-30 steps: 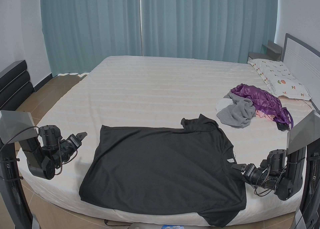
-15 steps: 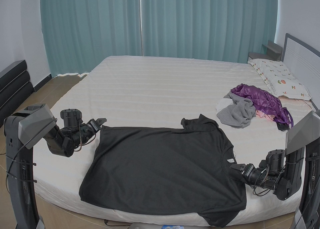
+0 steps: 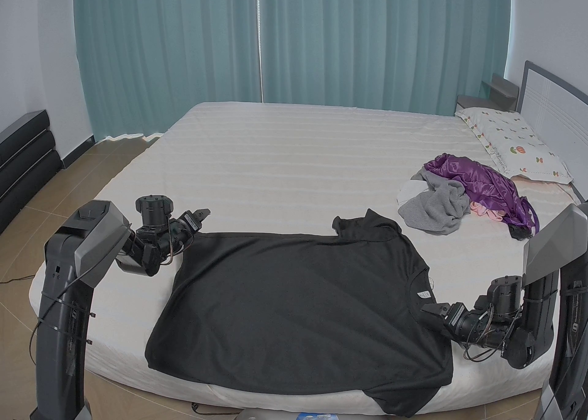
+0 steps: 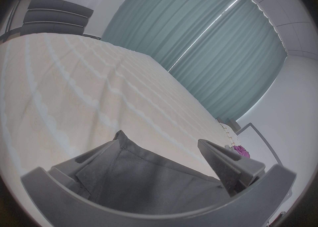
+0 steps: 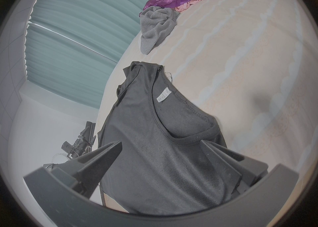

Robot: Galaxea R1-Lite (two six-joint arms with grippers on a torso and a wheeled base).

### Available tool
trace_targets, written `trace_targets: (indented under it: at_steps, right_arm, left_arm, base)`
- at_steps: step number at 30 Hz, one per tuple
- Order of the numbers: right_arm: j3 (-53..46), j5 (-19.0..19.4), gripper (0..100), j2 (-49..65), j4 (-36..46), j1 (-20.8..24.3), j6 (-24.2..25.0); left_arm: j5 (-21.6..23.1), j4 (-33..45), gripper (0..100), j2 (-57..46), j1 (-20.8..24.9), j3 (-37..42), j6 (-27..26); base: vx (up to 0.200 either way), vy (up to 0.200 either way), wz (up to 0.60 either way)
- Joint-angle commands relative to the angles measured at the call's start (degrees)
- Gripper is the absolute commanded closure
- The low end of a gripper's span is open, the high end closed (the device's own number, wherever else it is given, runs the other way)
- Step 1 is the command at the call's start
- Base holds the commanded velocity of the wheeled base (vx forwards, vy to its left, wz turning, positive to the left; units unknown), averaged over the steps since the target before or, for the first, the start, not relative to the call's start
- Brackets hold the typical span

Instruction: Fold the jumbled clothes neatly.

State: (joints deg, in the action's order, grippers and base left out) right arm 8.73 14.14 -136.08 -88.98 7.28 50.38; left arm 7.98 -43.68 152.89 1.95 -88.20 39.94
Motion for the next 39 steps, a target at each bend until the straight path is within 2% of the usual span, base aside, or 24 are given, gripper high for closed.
trace_targets:
  at_steps: [1, 7, 23, 30, 34, 35, 39]
  right_arm:
    - [-0.1, 0.0, 0, -0.1, -0.8, 0.1, 0.0]
    - [-0.1, 0.0, 0, -0.1, -0.8, 0.2, 0.1]
    - [-0.1, 0.0, 0, -0.1, -0.8, 0.2, 0.1]
    - [-0.1, 0.0, 0, -0.1, -0.8, 0.2, 0.1]
    - [-0.1, 0.0, 0, -0.1, -0.8, 0.2, 0.1]
    - [-0.1, 0.0, 0, -0.1, -0.8, 0.2, 0.1]
    - [-0.1, 0.0, 0, -0.1, -0.8, 0.3, 0.1]
  left_arm:
    - [-0.1, -0.2, 0, 2.8, 0.2, -1.4, 0.1]
    - [-1.1, -0.4, 0, 5.4, 0.1, -5.1, -0.2]
    - [-5.5, 0.1, 0, 6.6, -0.5, -8.5, -0.2]
    - [-5.0, 6.2, 0, 7.1, -0.5, -10.7, -0.2]
    - [-5.0, 6.9, 0, 7.8, -0.5, -11.8, -0.2]
    - [-5.0, 6.9, 100, 7.8, -0.5, -11.9, -0.2]
    - [-5.4, 6.7, 100, 7.9, -0.5, -12.3, -0.1]
  base:
    - [0.0, 0.0, 0.0]
    - [0.0, 0.0, 0.0]
    - [0.0, 0.0, 0.0]
    - [0.0, 0.0, 0.0]
    - [0.0, 0.0, 0.0]
    - [0.0, 0.0, 0.0]
    - [0.0, 0.0, 0.0]
